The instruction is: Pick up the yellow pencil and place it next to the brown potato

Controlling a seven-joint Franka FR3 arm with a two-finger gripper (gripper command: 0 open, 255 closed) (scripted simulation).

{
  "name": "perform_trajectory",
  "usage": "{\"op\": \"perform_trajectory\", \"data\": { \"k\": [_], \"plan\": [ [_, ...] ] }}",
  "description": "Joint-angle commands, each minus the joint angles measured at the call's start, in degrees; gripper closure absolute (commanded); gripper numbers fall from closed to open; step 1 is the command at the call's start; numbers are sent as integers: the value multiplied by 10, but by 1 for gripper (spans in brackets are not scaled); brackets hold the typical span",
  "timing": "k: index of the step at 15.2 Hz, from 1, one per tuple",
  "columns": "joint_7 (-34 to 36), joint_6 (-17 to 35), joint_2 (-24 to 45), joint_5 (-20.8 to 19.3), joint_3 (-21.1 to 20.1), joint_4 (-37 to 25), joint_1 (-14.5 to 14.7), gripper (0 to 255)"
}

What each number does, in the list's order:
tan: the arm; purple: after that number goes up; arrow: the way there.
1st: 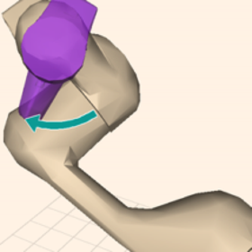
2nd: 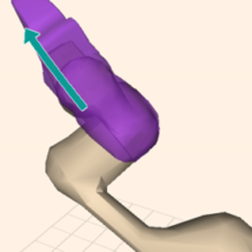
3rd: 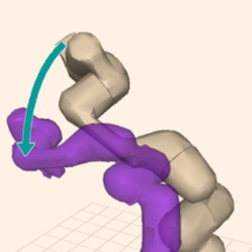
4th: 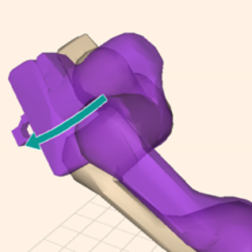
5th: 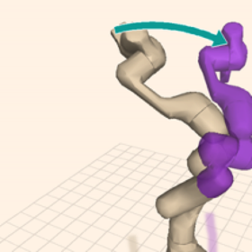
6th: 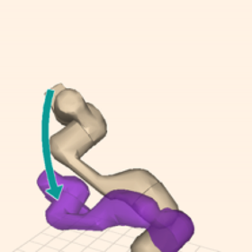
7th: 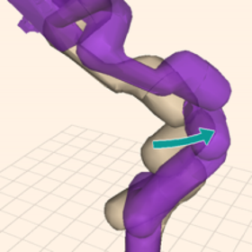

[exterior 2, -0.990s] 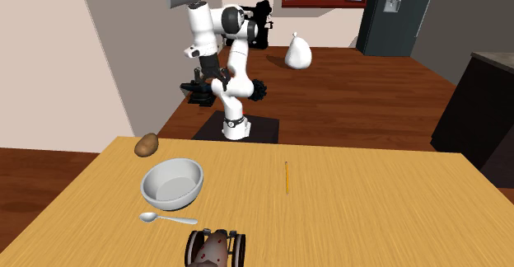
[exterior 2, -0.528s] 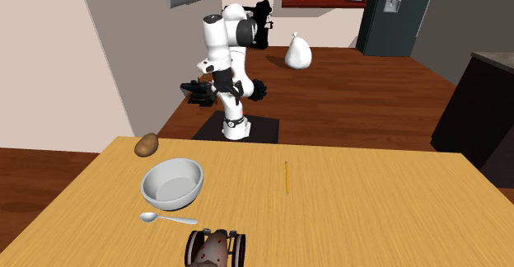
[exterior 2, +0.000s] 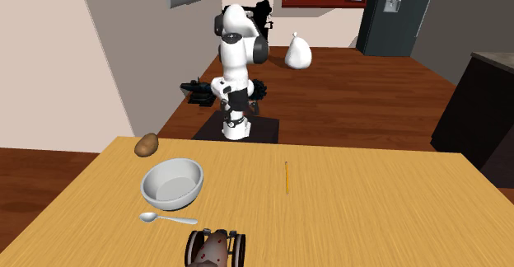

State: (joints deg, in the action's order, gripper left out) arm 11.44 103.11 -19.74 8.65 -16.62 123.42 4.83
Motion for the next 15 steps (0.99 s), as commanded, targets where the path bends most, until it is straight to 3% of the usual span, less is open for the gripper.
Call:
{"op": "perform_trajectory", "data": {
  "k": [1, 9, 15],
  "plan": [
    [20, 17, 43, -9, -18, -23, 3, 0],
    [111, 58, 218, -75, -74, -136, 27, 0],
    [176, 56, 362, -144, -88, -254, 71, 0]
  ]
}}
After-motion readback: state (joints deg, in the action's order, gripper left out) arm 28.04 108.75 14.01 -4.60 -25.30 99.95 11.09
